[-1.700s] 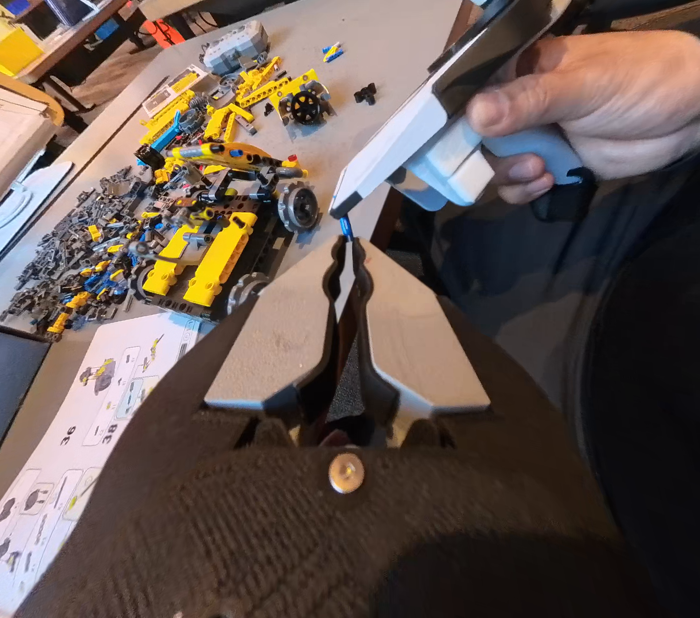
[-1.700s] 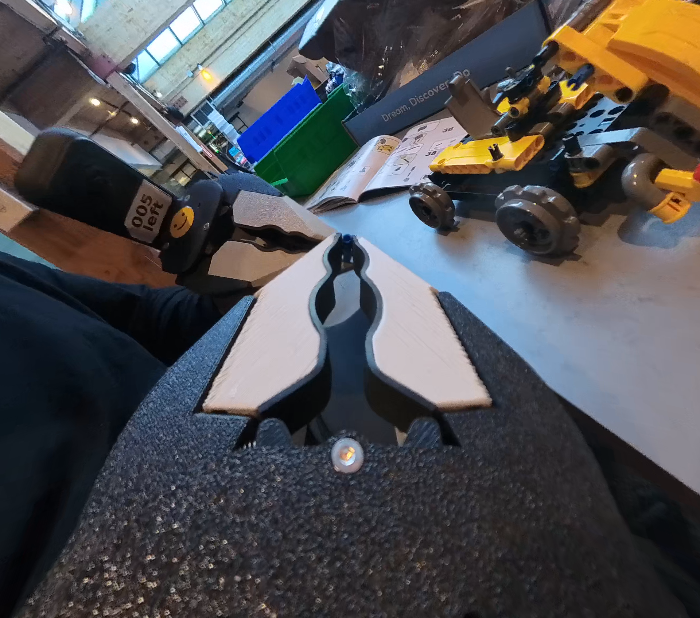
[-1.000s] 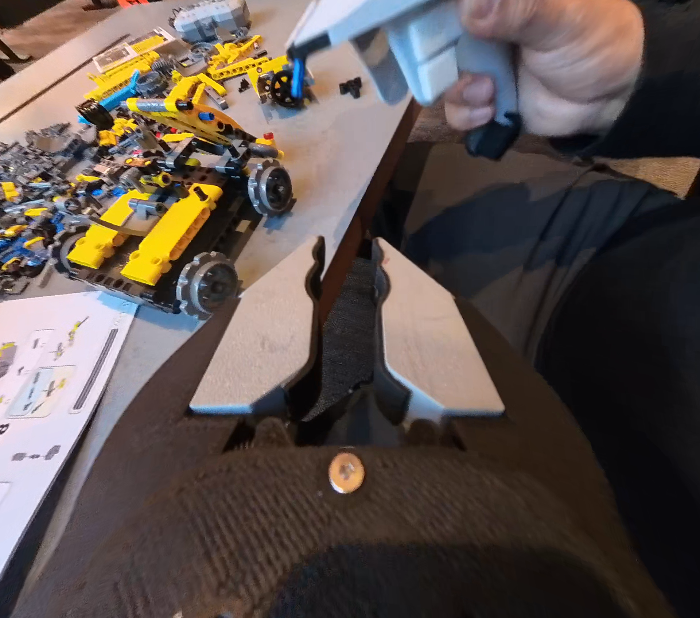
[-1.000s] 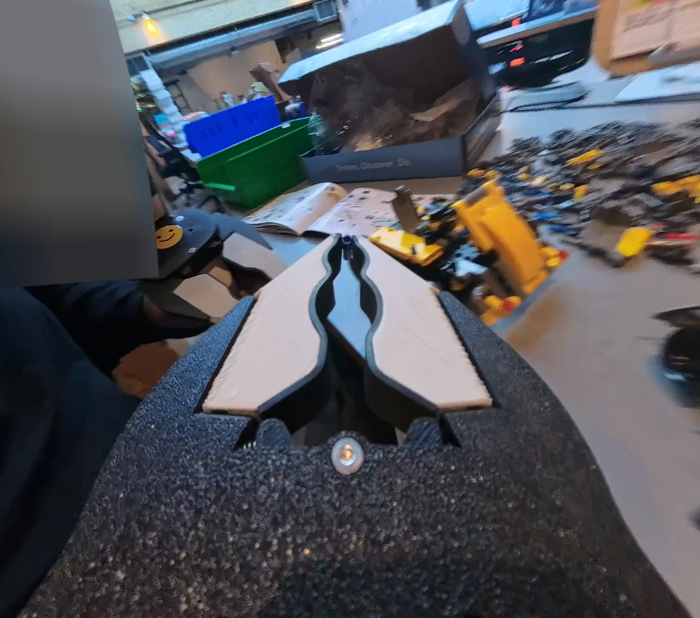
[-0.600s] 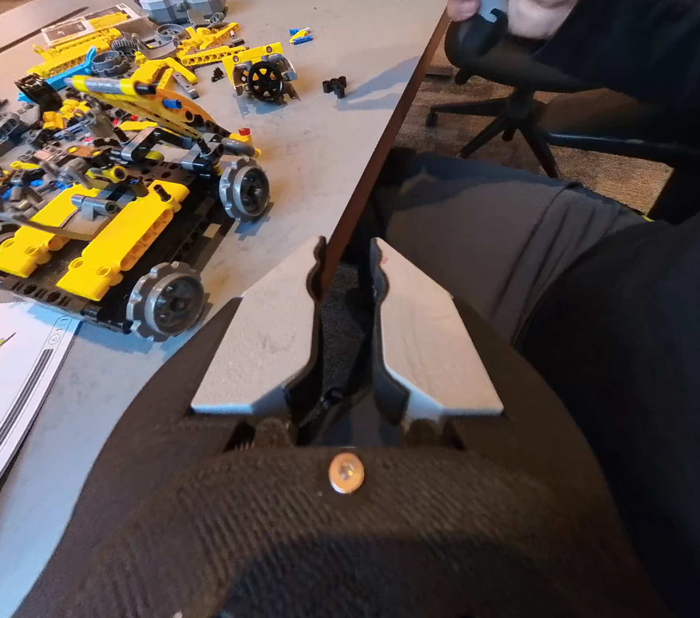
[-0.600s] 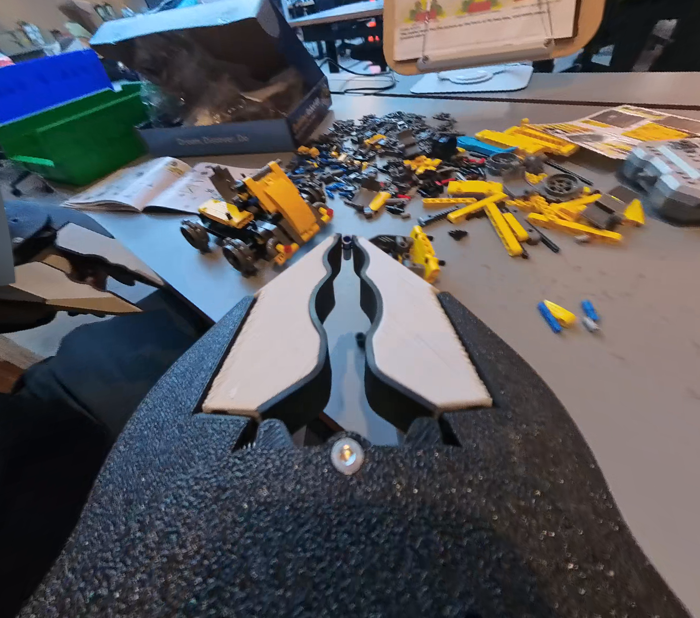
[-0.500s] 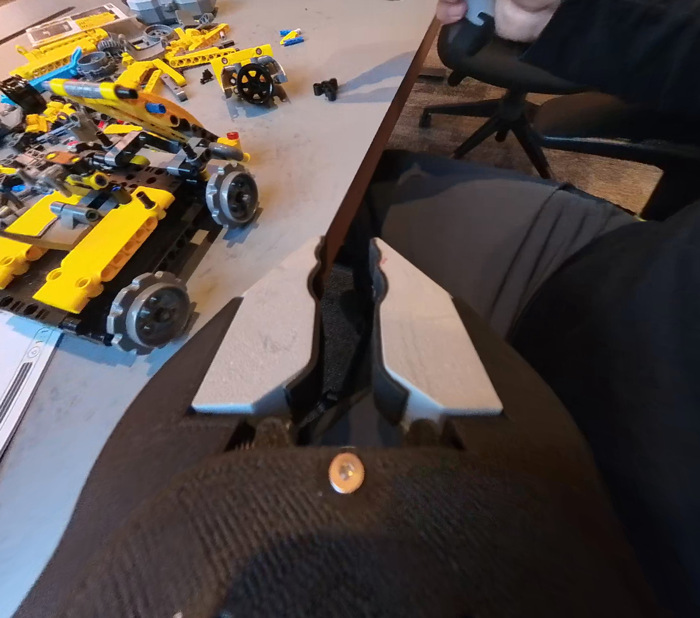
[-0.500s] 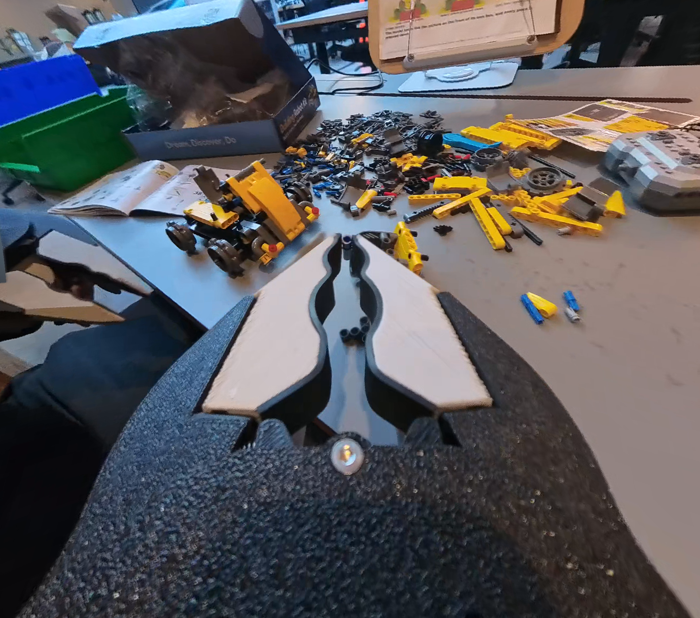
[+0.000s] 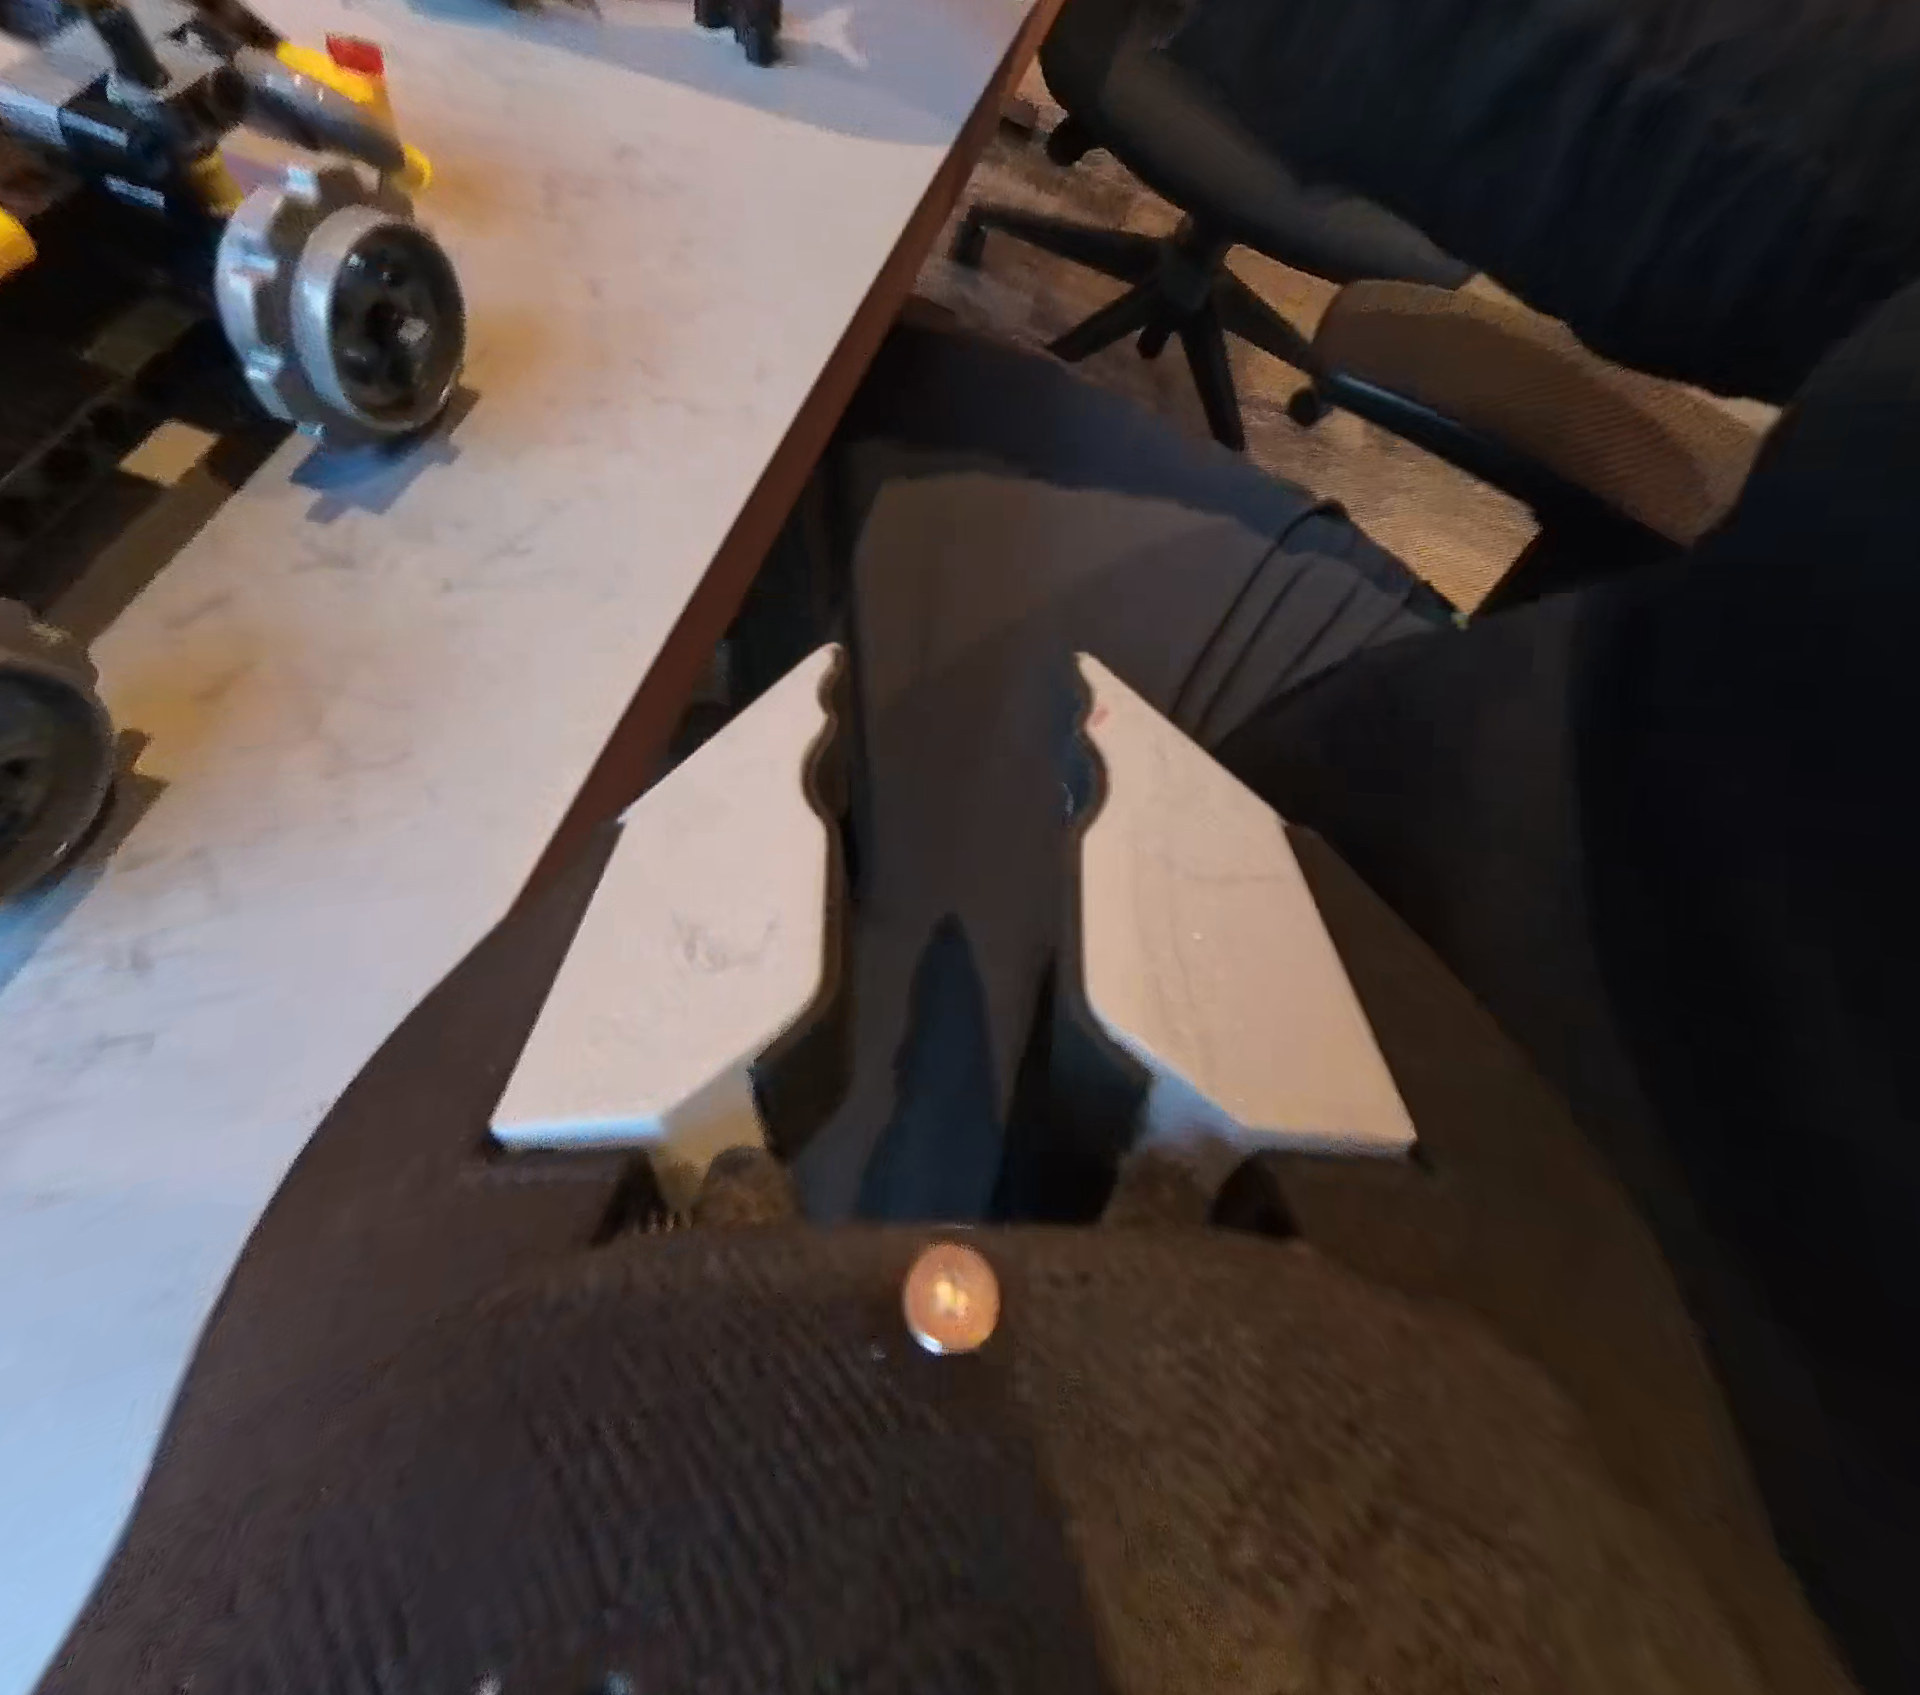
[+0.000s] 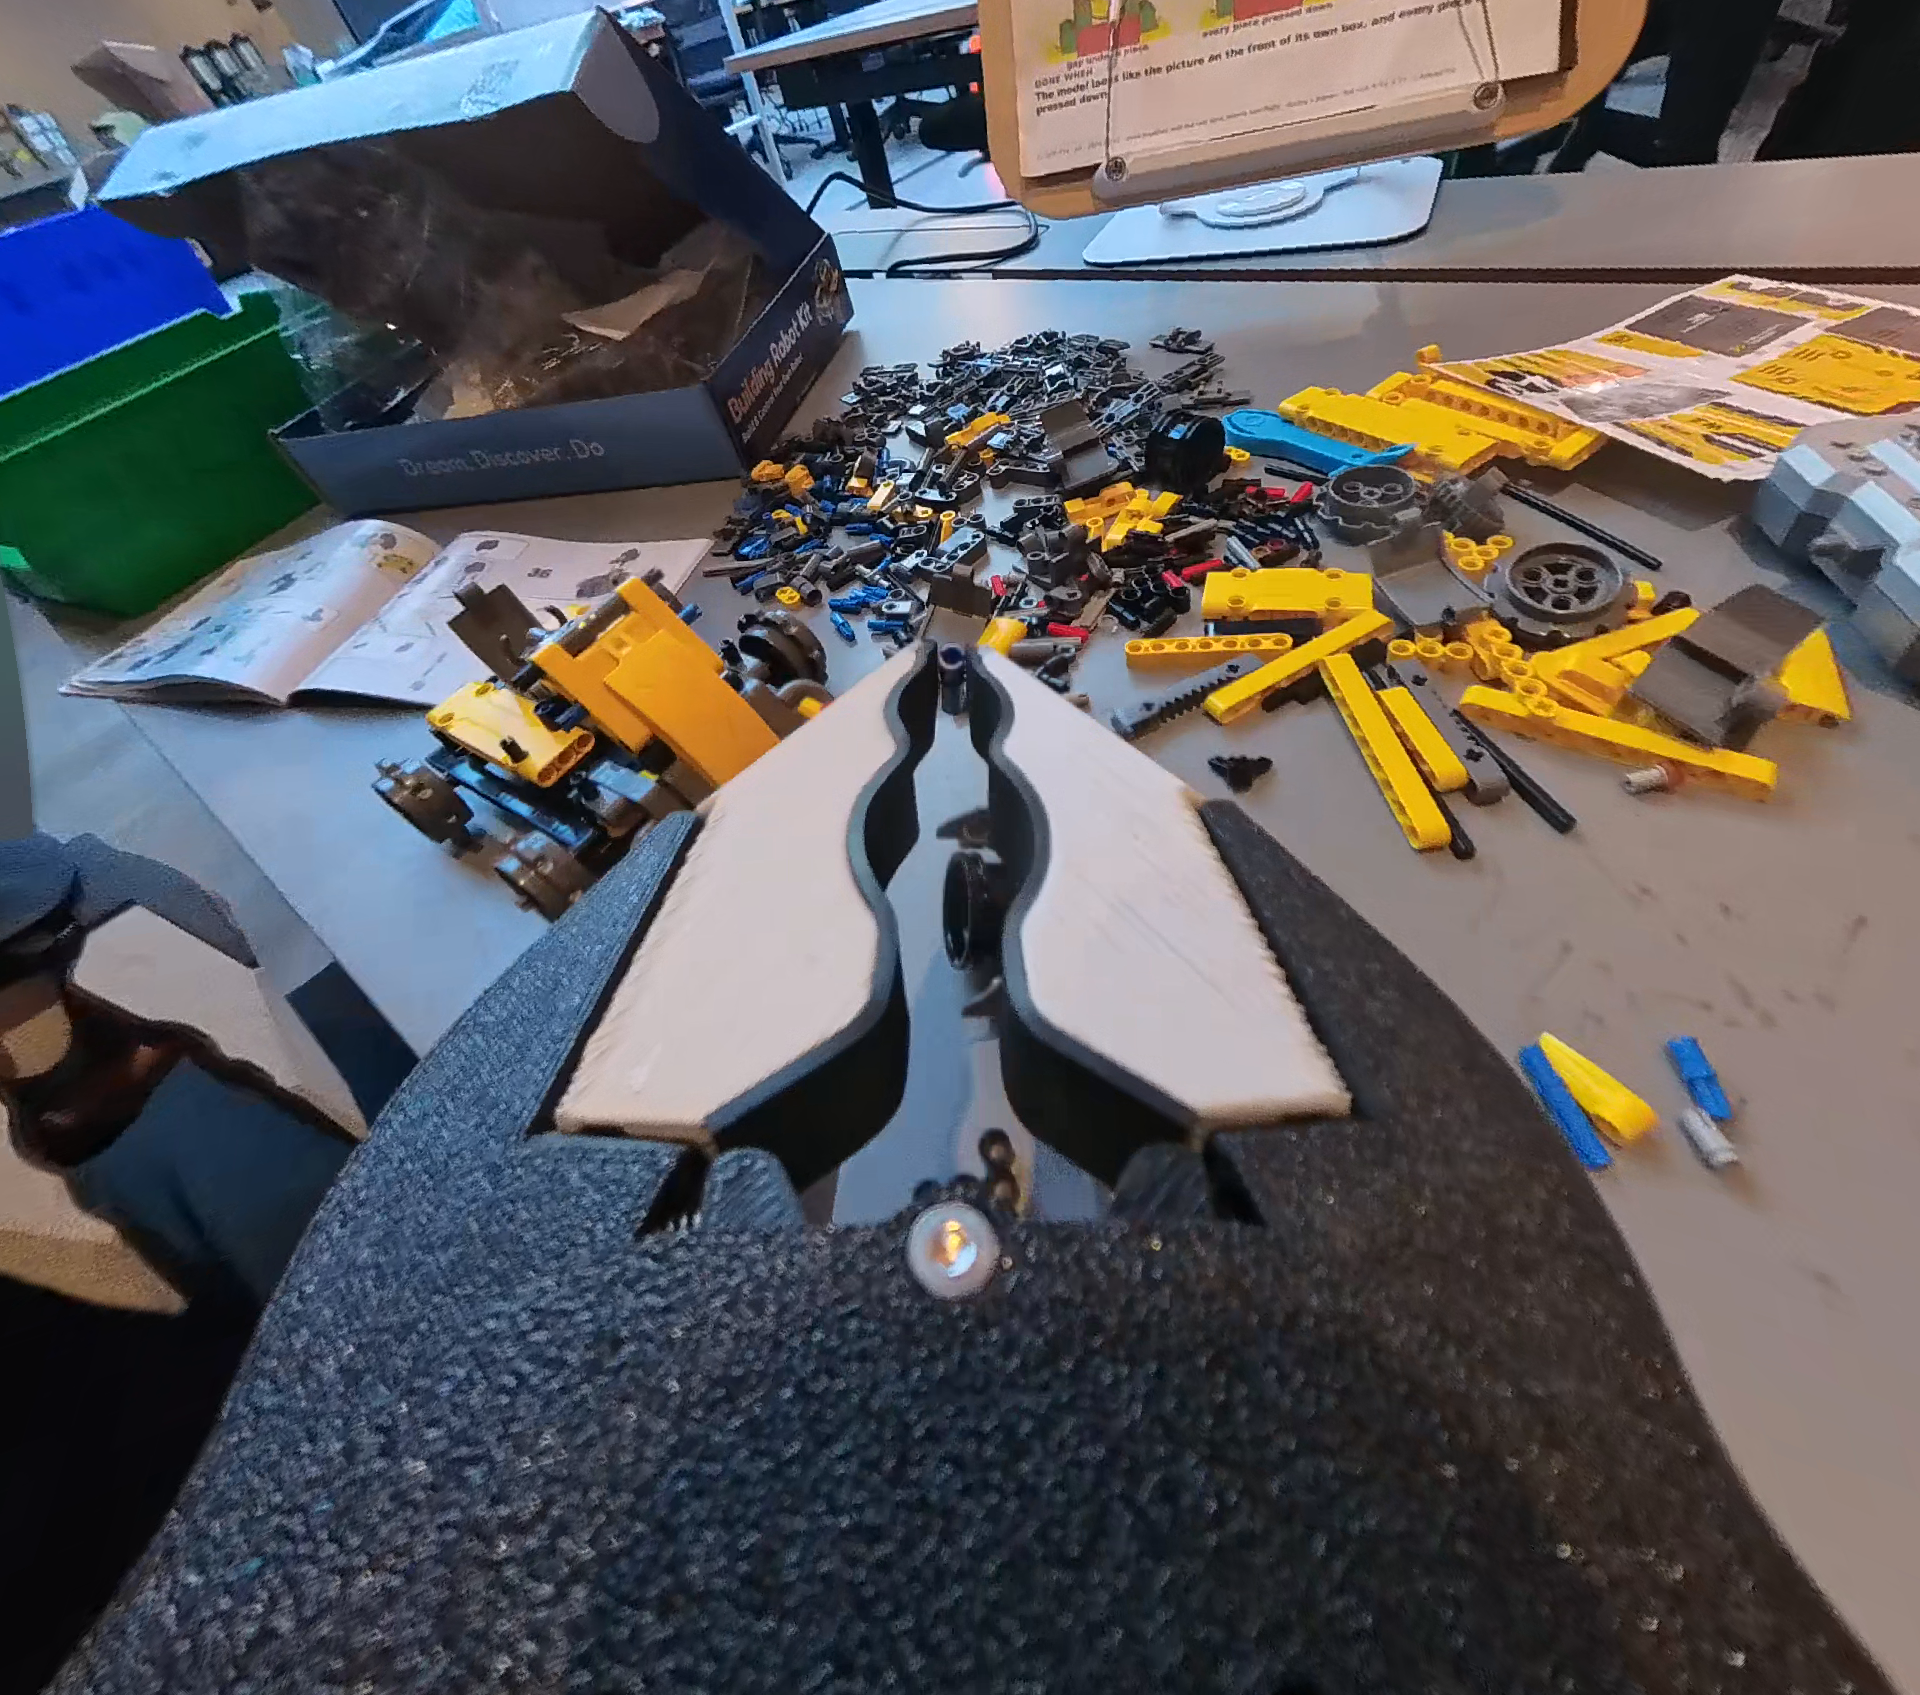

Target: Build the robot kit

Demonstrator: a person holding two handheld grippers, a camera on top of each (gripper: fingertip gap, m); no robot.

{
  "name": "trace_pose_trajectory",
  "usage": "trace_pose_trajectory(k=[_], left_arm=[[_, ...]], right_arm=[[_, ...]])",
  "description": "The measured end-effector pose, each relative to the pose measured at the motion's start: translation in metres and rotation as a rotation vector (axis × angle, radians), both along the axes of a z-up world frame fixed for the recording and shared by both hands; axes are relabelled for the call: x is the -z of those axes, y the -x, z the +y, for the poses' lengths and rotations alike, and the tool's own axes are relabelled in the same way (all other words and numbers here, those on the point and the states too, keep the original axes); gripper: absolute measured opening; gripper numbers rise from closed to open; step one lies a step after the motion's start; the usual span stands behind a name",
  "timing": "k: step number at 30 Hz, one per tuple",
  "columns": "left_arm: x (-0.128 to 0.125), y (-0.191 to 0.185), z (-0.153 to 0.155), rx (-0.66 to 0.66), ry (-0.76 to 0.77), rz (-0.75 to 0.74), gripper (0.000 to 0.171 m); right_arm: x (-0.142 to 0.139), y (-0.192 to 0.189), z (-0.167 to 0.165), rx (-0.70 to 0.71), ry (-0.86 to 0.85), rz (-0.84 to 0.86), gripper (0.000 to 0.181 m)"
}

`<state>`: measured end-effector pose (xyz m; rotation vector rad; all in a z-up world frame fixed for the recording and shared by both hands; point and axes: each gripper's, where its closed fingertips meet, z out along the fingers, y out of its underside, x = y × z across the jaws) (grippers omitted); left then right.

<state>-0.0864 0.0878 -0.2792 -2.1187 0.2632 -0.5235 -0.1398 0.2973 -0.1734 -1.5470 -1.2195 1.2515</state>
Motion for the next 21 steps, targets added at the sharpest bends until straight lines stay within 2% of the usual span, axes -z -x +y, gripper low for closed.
trace_pose_trajectory(k=[3,9,21], left_arm=[[0.002,0.003,-0.003,0.019,0.049,-0.047,0.042],[0.012,0.010,-0.014,0.052,0.101,0.058,0.039],[0.016,0.016,-0.021,0.069,0.134,0.102,0.041]], right_arm=[[0.001,0.012,-0.006,0.003,-0.008,-0.017,0.004],[0.006,0.021,-0.015,0.006,-0.042,-0.093,0.004],[0.005,0.033,-0.018,0.004,-0.023,-0.093,0.004]])
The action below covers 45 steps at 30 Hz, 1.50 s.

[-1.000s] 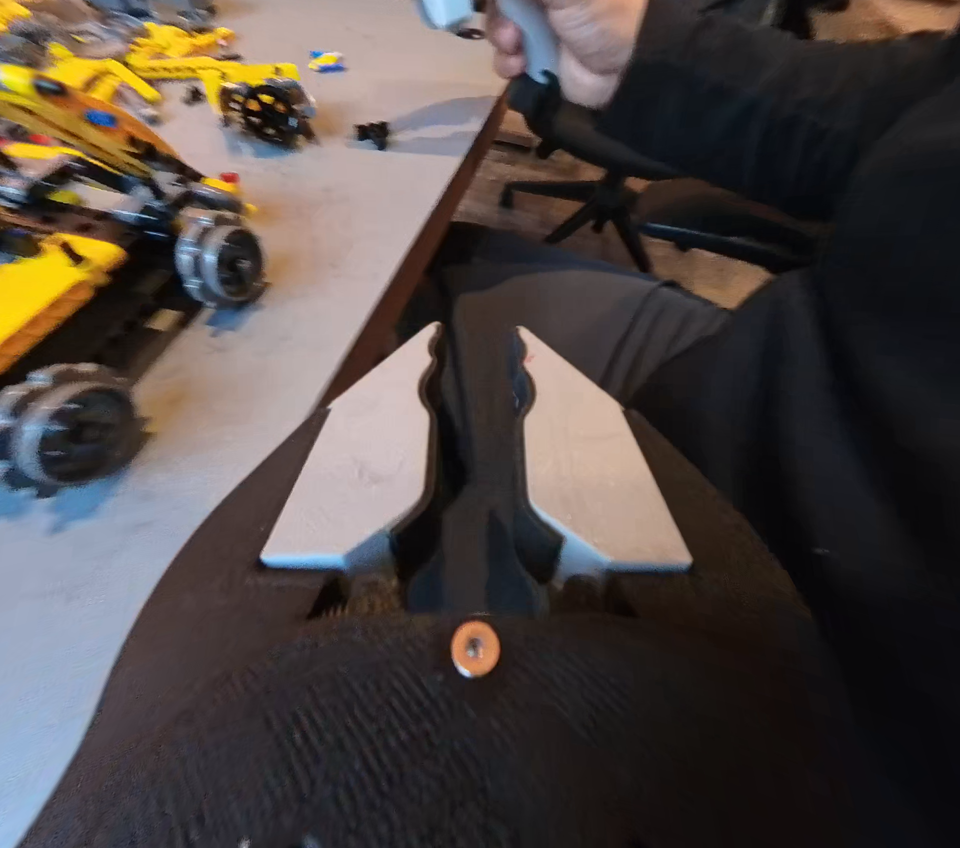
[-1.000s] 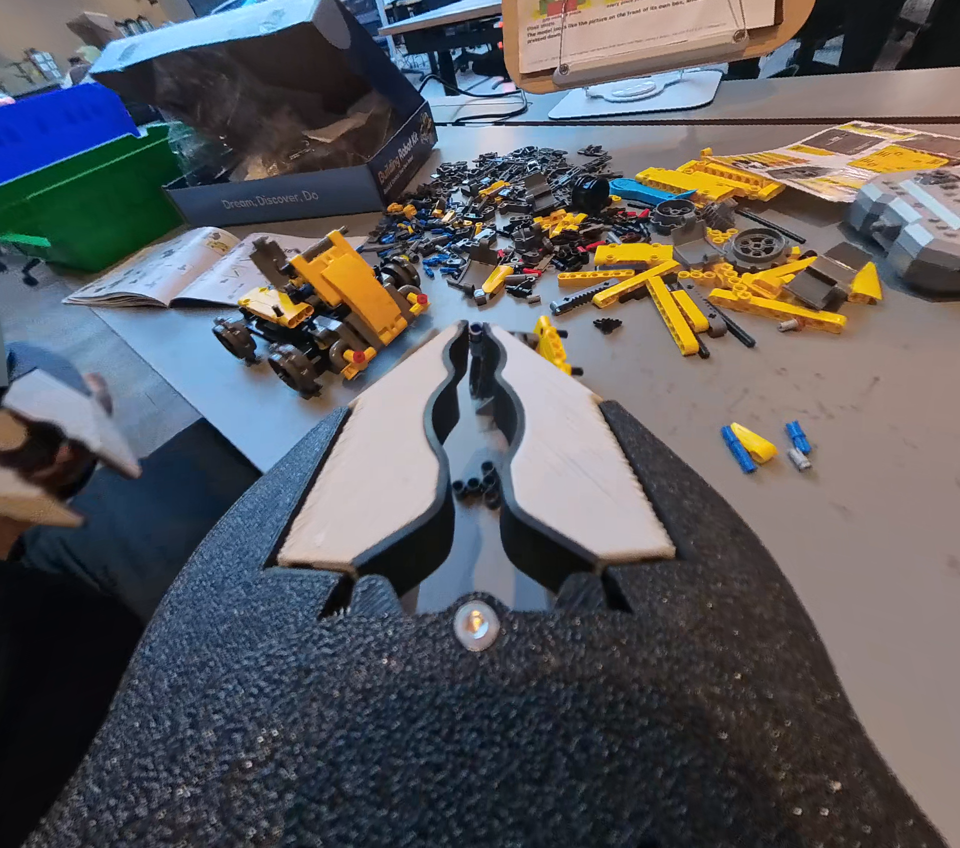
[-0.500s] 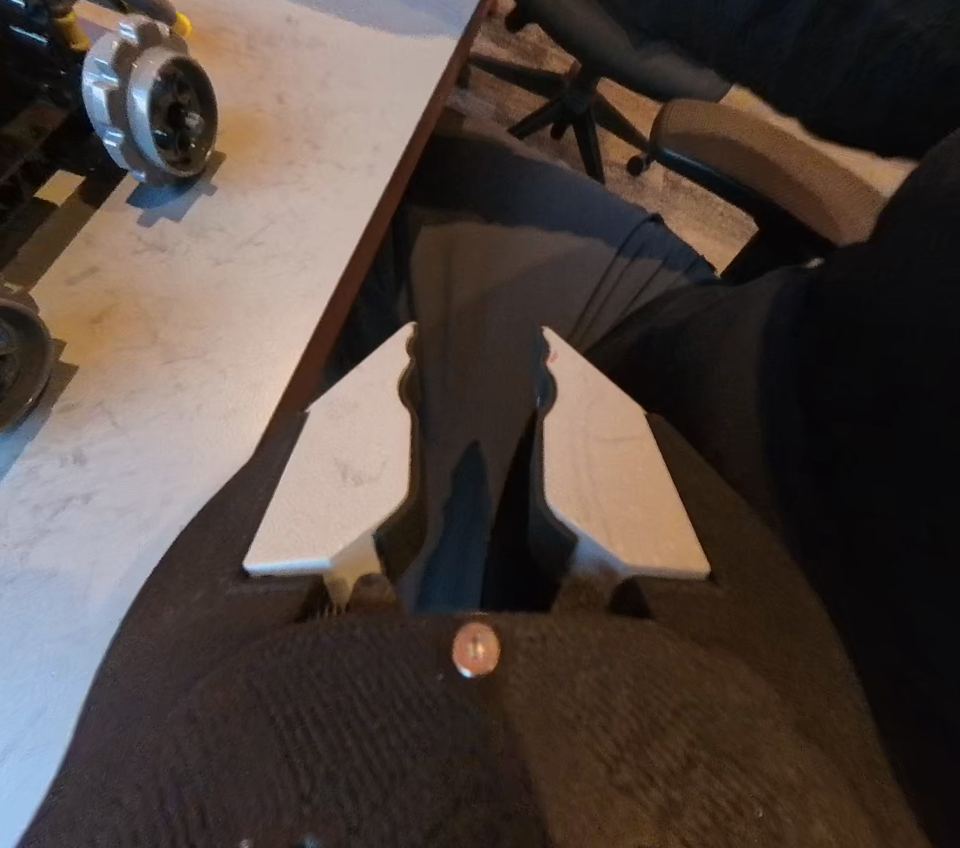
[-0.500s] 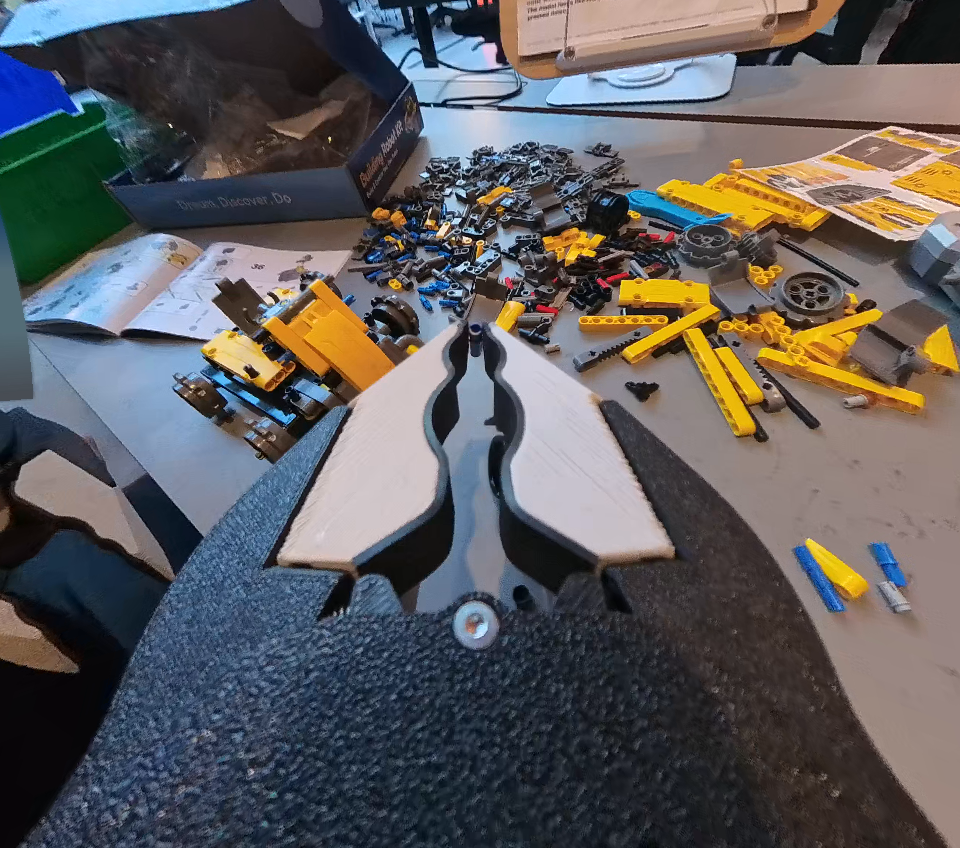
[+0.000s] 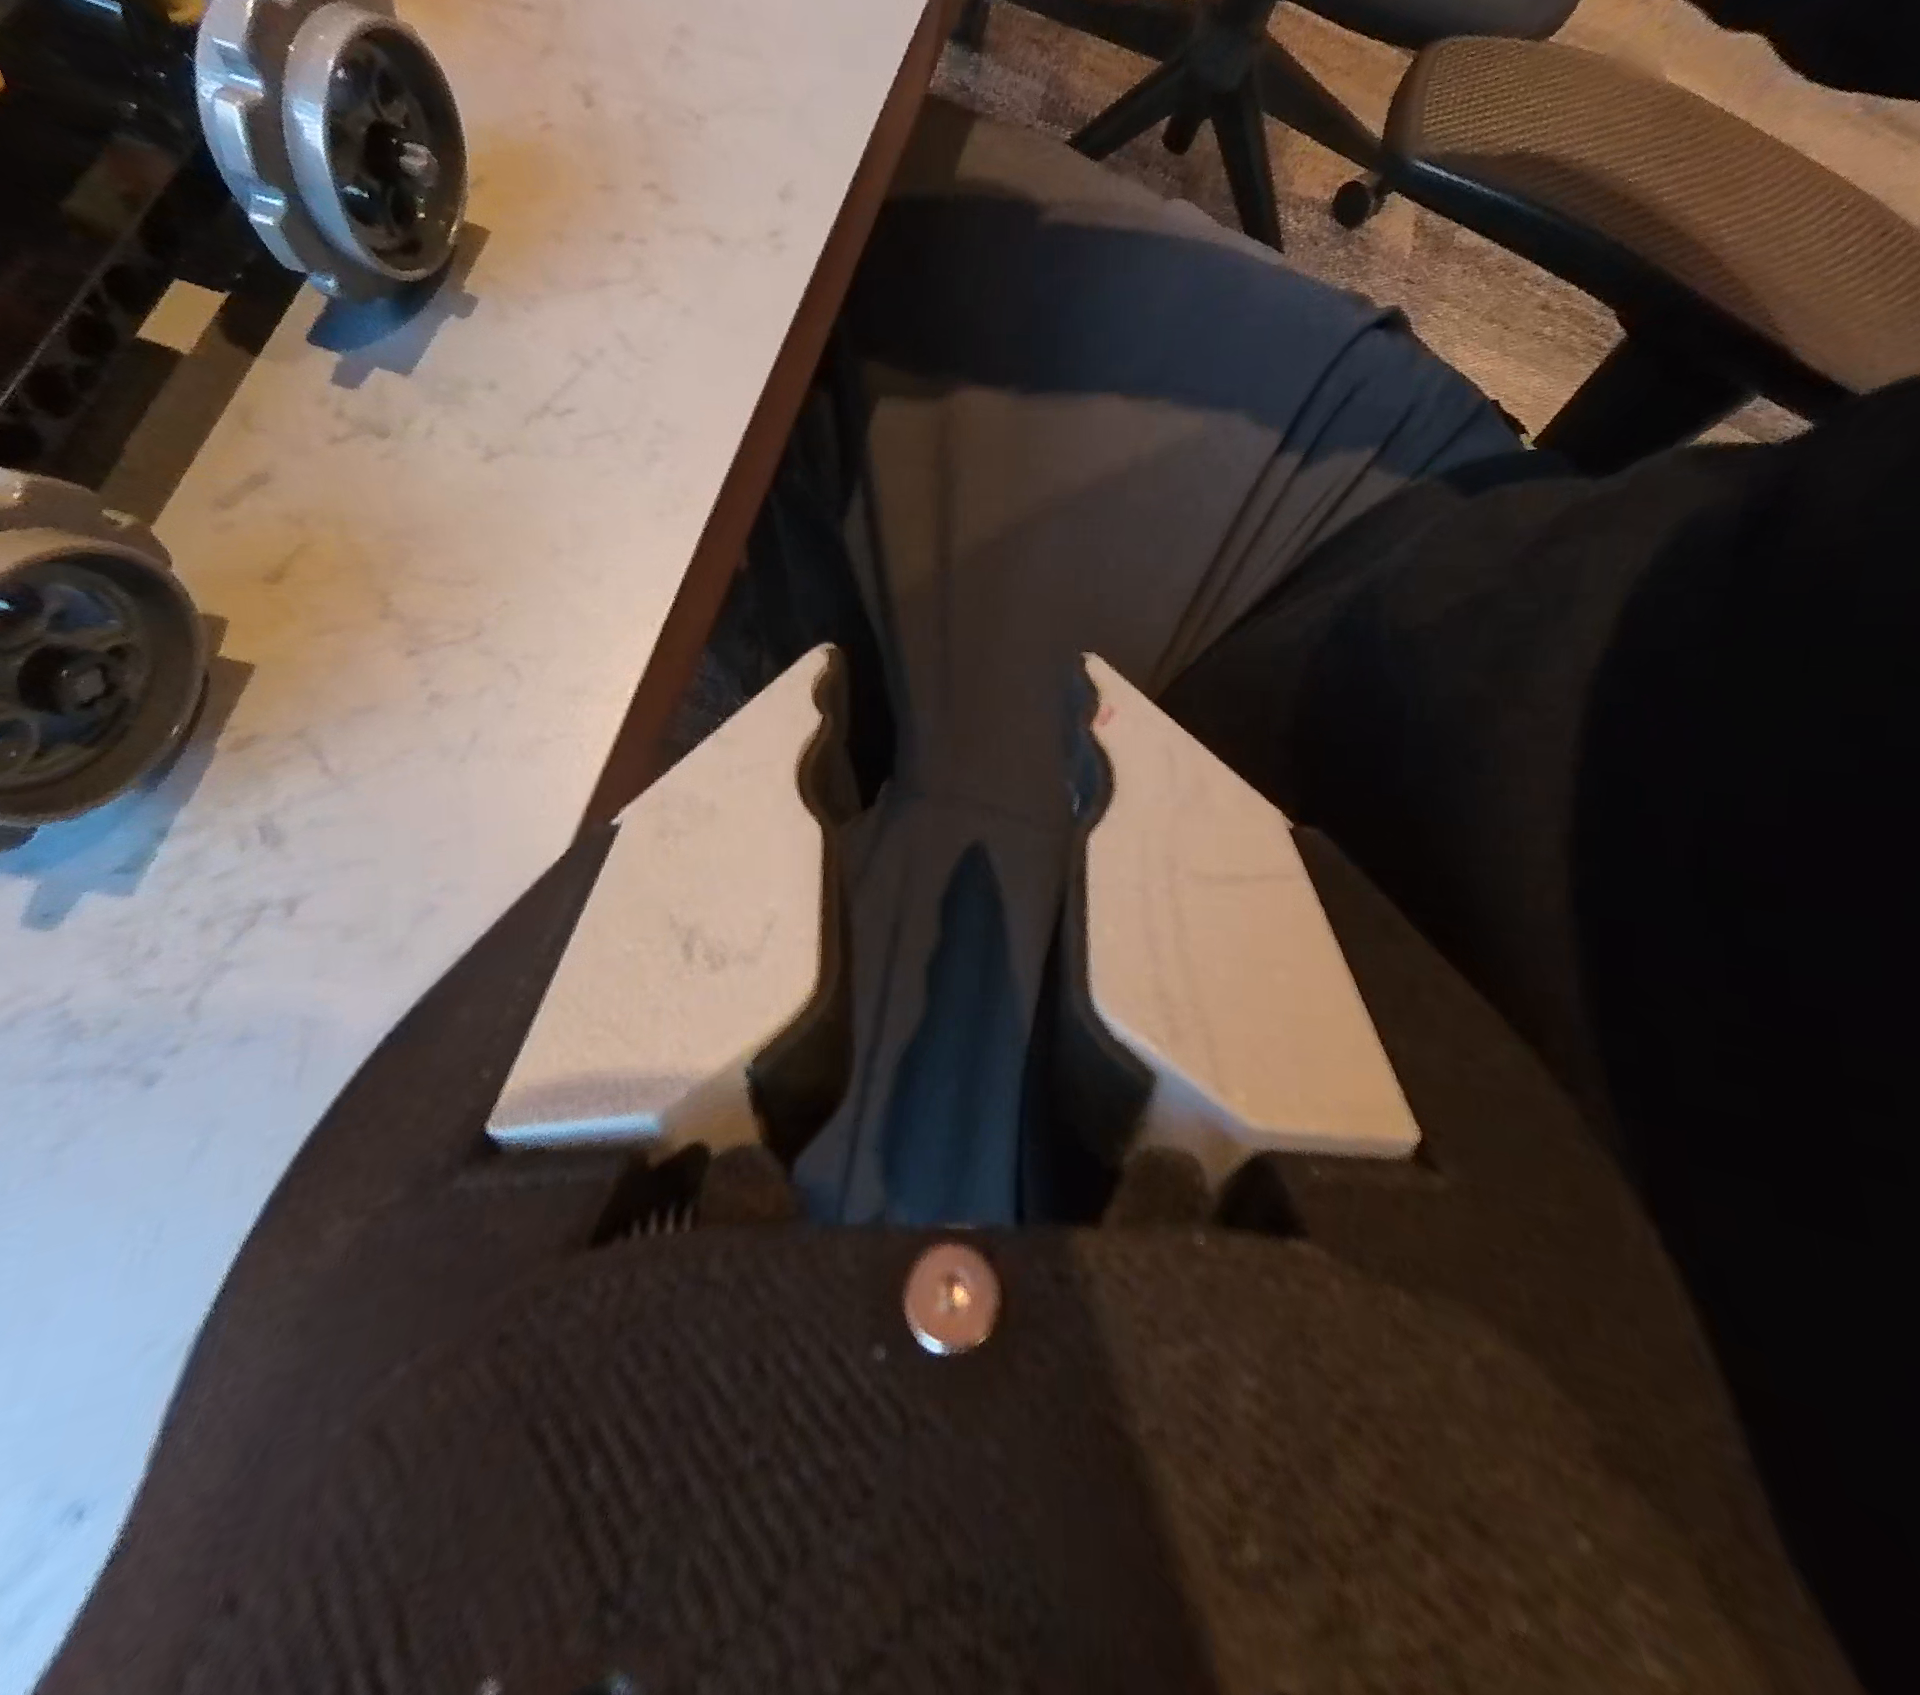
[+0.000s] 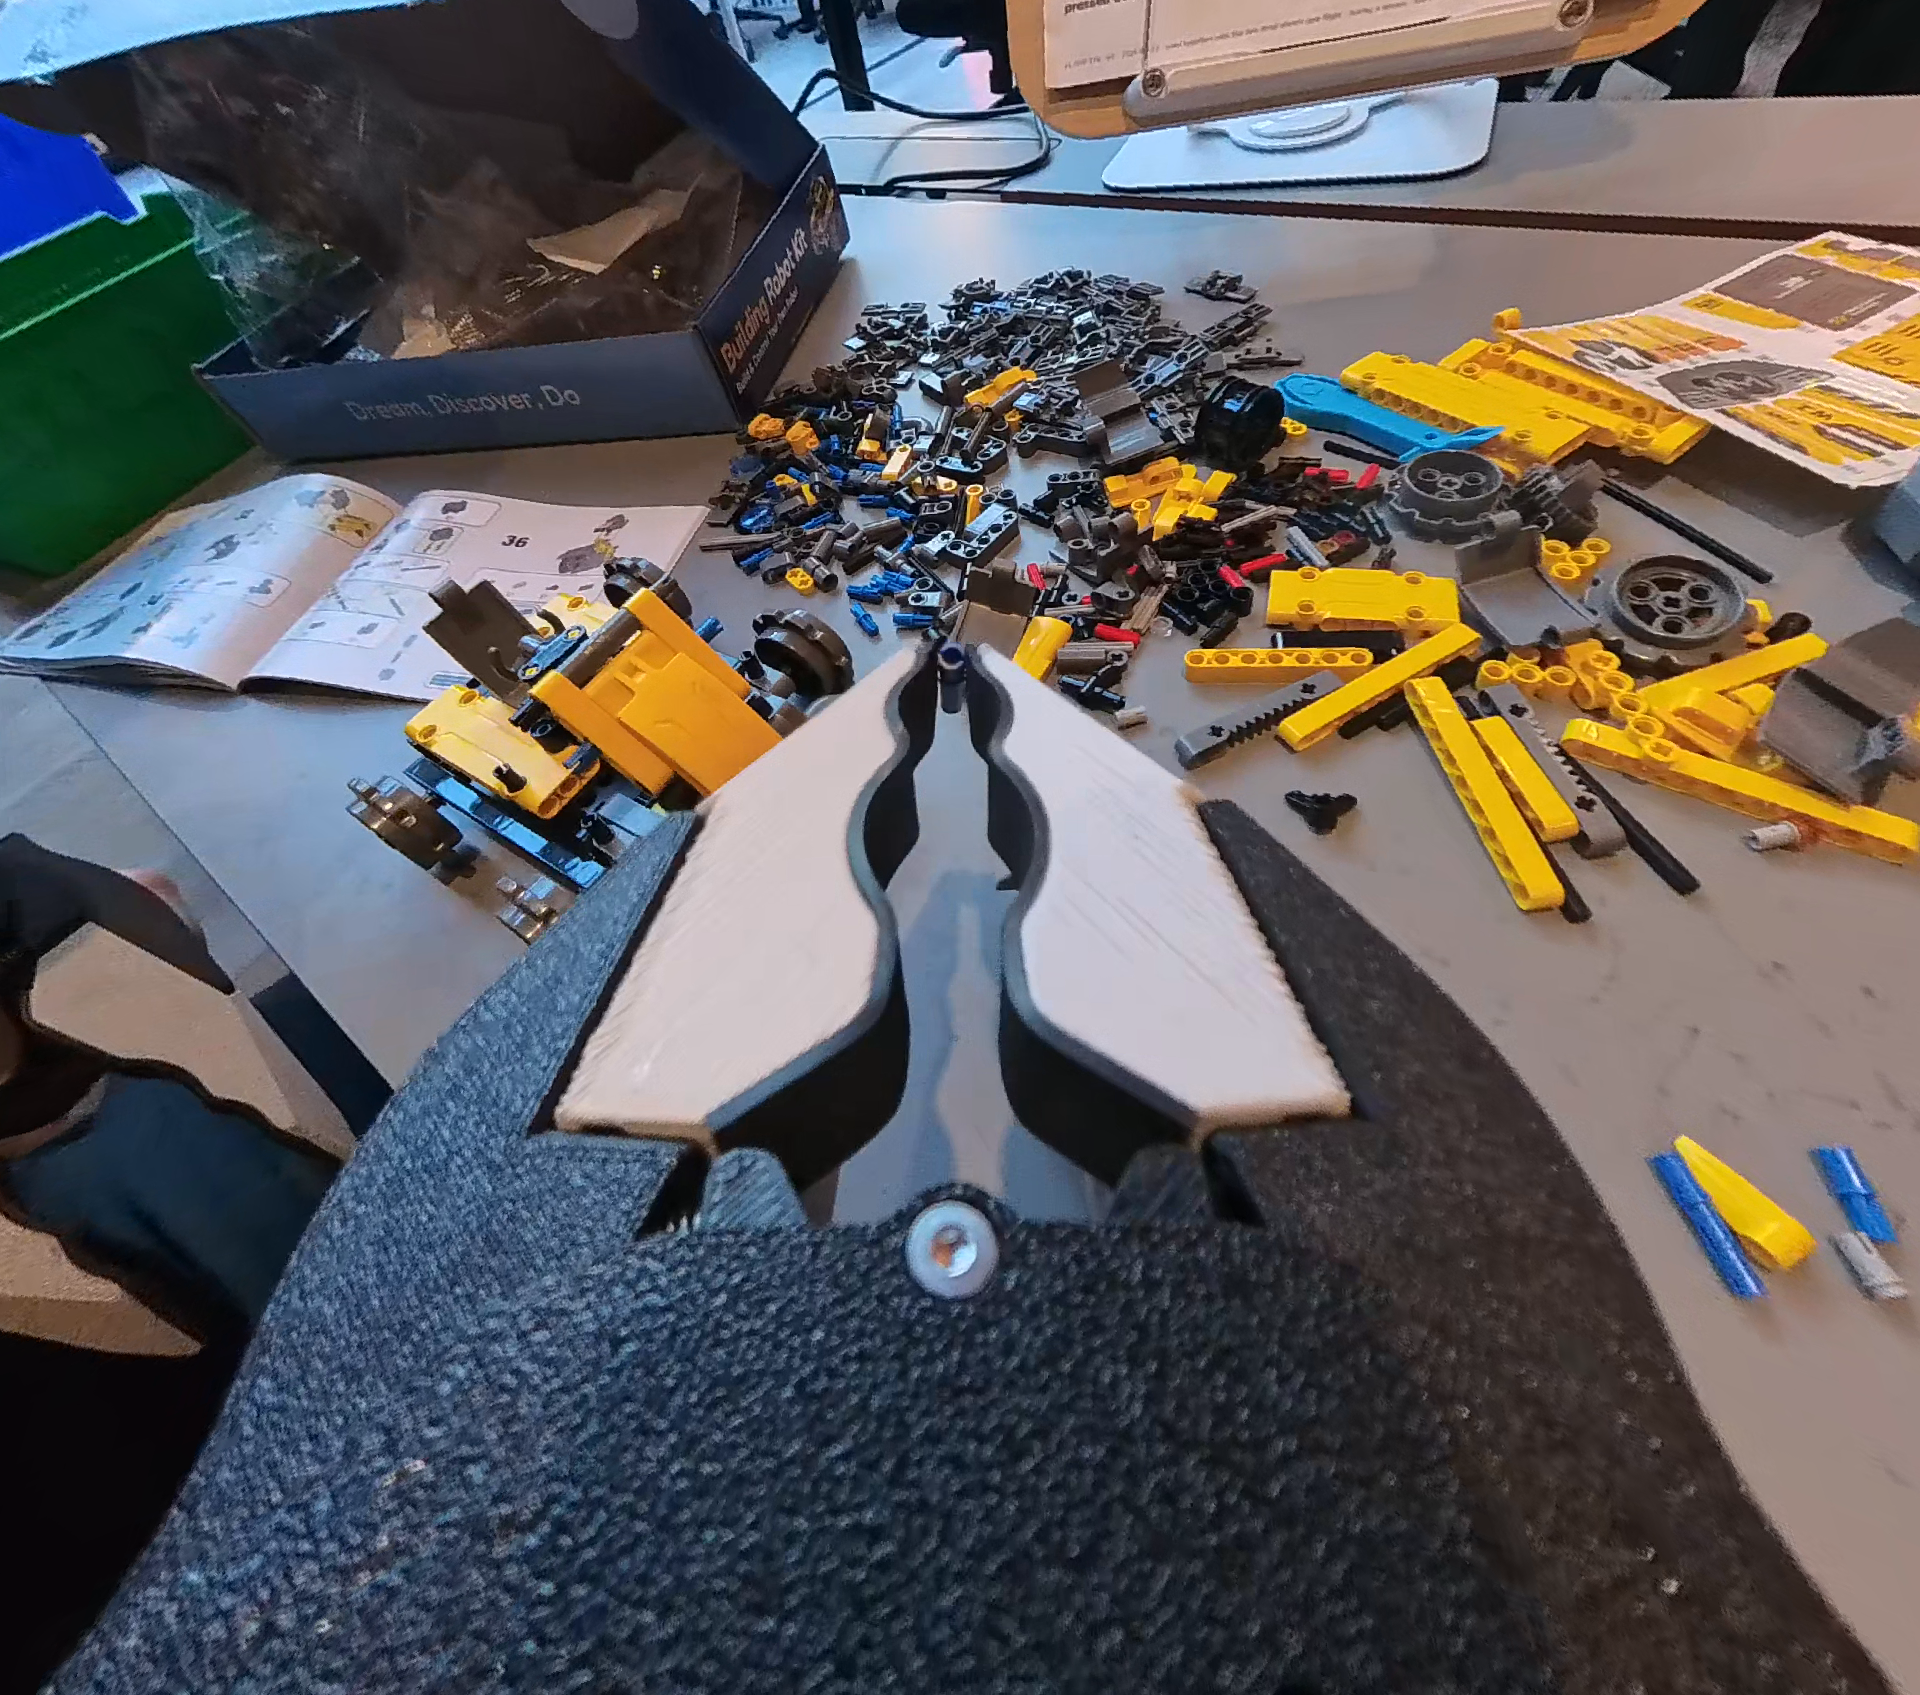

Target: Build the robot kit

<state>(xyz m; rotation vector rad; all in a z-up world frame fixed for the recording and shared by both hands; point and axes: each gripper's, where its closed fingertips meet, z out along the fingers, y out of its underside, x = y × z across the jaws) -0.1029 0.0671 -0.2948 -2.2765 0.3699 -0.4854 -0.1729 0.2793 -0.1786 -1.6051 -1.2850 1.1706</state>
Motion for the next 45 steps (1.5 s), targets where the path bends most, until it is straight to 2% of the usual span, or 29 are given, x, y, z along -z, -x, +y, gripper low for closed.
trace_pose_trajectory(k=[3,7,11,15,20,24,28,32,35,41,45], left_arm=[[-0.001,-0.002,-0.001,0.011,0.005,-0.028,0.042],[-0.017,-0.004,0.000,0.027,-0.062,-0.074,0.040],[-0.036,0.004,0.010,0.002,-0.153,-0.099,0.021],[-0.051,0.001,0.033,-0.056,-0.194,-0.105,0.021],[-0.051,-0.017,0.072,-0.074,-0.242,0.083,0.019],[-0.063,-0.037,0.118,-0.114,-0.297,0.109,0.019],[-0.053,-0.039,0.158,-0.163,-0.258,0.158,0.020],[-0.029,-0.024,0.178,-0.203,-0.146,0.221,0.021],[-0.020,-0.027,0.183,-0.194,-0.075,0.195,0.025],[-0.020,-0.033,0.183,-0.157,-0.099,0.259,0.021],[-0.019,-0.031,0.179,-0.143,-0.103,0.272,0.006]], right_arm=[[0.001,-0.004,-0.001,-0.004,-0.008,-0.016,0.004],[-0.002,-0.020,0.004,0.020,-0.007,-0.026,0.004],[0.002,-0.045,0.008,0.024,0.024,-0.022,0.004],[0.017,-0.069,0.018,0.036,0.066,-0.061,0.004],[0.045,-0.089,0.020,-0.022,0.162,-0.113,0.004],[0.067,-0.095,0.020,-0.041,0.187,-0.179,0.004],[0.077,-0.095,0.018,-0.063,0.218,-0.205,0.004],[0.082,-0.093,0.010,-0.105,0.225,-0.208,0.004],[0.081,-0.095,0.005,-0.130,0.240,-0.197,0.004],[0.081,-0.096,-0.017,-0.189,0.245,-0.202,0.004],[0.081,-0.096,-0.023,-0.194,0.214,-0.208,0.004]])
